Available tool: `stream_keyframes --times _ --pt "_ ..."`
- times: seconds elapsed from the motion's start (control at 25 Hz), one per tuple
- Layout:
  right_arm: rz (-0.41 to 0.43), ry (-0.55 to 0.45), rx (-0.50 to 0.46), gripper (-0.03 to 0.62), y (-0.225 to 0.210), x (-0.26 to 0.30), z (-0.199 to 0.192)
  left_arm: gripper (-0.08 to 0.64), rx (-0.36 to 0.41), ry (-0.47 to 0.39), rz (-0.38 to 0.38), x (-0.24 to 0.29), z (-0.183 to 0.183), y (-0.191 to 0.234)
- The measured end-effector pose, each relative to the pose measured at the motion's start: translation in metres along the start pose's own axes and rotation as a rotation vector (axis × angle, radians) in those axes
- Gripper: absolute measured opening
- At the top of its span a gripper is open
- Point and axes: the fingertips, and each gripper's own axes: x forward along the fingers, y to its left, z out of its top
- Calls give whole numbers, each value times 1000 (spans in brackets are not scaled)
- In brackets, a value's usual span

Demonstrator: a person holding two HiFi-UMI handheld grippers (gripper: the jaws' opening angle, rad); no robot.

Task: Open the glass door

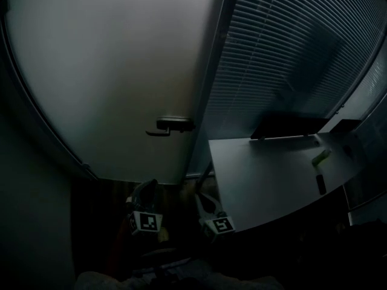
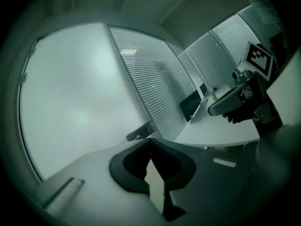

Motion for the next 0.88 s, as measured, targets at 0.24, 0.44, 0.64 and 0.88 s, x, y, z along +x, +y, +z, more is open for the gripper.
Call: stream_keyframes --times 0.24,0.44,0.64,0.88 --pt "-52 -16 5 2 -9 8 2 5 78 14 5 35 -15 16" --pt "-102 -37 8 2 -18 12 8 5 156 27 -6 66 -28 28" --pt "-150 -52 12 2 -26 14 9 5 279 29 -15 98 -40 37" --pt "-212 -52 23 2 -34 12 7 5 425 34 -56 134 -48 43"
